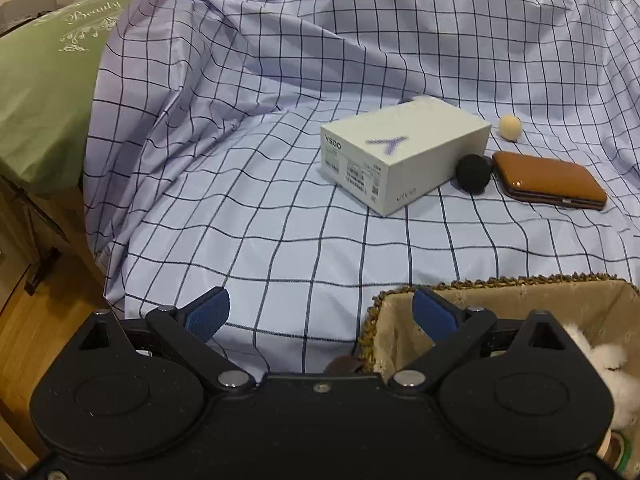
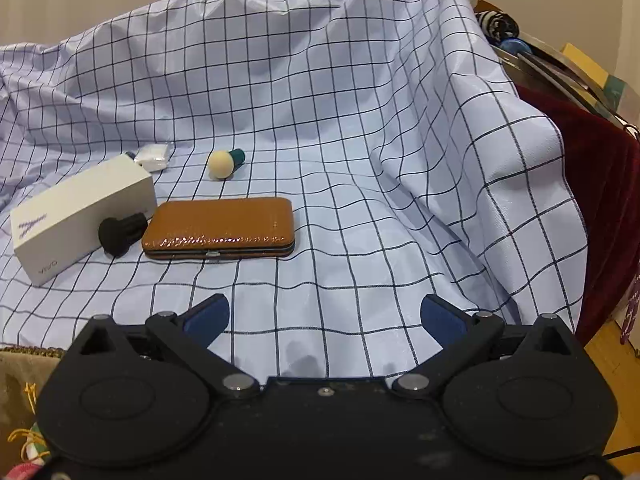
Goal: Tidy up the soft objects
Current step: 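Move both open tools toward the white box and sponge stick, then reach the left tool to the white wrapped packet while the right tool reaches the sponge stick, then grasp the white wrapped packet with the left tool while the right tool lowers to the sponge stick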
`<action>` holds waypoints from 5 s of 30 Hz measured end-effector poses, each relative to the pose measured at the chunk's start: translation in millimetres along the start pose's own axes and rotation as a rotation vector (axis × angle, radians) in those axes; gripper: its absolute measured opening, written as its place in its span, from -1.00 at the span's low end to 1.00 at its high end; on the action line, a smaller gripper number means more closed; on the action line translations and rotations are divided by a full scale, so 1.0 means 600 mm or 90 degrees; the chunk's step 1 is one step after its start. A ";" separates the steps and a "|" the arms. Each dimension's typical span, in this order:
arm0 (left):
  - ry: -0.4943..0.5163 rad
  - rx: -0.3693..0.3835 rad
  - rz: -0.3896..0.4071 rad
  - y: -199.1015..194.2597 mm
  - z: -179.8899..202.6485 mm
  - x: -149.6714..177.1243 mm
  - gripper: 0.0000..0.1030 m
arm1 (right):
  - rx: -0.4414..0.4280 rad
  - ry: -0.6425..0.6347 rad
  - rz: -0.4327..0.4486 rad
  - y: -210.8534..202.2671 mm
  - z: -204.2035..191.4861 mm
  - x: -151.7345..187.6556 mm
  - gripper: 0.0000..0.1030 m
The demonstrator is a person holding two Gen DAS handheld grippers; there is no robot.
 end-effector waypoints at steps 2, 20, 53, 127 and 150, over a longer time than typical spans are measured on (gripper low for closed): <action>-0.006 0.002 0.004 -0.006 -0.004 -0.004 0.84 | -0.004 0.004 -0.002 0.000 0.002 -0.001 0.98; 0.006 0.067 0.071 -0.003 0.003 -0.179 0.89 | -0.071 -0.028 0.102 0.002 -0.018 -0.132 0.99; 0.082 0.102 -0.126 0.335 0.080 -0.378 0.93 | -0.176 -0.255 -0.040 0.393 -0.157 -0.268 0.73; 0.098 0.185 -0.273 0.462 0.236 -0.460 0.85 | -0.234 -0.209 -0.066 0.425 -0.134 -0.275 -0.07; 0.096 0.165 -0.280 0.528 0.264 -0.417 0.04 | -0.212 -0.276 -0.049 0.390 -0.102 -0.265 0.29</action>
Point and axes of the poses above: each gripper's, at about its wrist camera, not at the fingertips, and y roughly the way its jaws point, z to its right, x to its underside, the point moved 2 cm from there along y, roughly the way its jaws point, and after that the axes turned 1 degree about -y, right-handed, at the moved point
